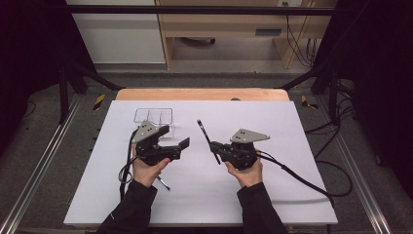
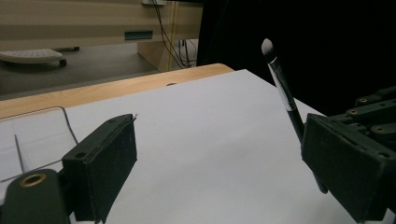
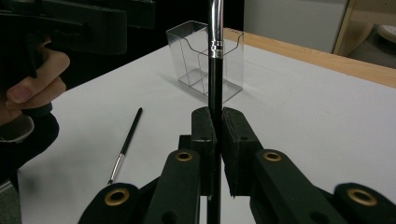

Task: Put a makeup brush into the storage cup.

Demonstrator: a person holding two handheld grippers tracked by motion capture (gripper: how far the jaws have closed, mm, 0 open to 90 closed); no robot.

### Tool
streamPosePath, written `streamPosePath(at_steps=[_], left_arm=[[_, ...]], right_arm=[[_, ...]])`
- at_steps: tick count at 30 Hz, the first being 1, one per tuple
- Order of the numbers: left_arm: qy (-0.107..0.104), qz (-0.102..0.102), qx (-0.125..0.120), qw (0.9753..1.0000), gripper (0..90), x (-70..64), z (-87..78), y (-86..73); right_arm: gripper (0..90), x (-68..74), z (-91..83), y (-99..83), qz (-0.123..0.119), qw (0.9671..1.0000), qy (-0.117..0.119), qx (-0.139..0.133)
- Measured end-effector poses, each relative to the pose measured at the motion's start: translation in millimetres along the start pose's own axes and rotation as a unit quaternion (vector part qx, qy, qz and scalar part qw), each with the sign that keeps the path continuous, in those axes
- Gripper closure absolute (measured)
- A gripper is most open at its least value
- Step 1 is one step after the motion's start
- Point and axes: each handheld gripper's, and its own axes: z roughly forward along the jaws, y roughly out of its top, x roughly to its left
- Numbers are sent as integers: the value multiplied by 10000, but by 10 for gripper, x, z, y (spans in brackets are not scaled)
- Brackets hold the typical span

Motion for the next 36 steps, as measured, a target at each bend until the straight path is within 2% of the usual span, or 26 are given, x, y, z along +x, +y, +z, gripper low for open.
streamPosePath(at_steps=[14,21,36], left_arm=[[-131,-50,-101,9999,102,-107,78,24],[-187,-140,-166,9996,114,-139,119,29],[-312,-216,-167,9991,138,-225,224,32]], right_arm=[[843,22,45,-27,84,9999,77,-74],[843,27,56,-36,85,9999,106,-76],[843,48,66,-50,117,9997,167,-122]])
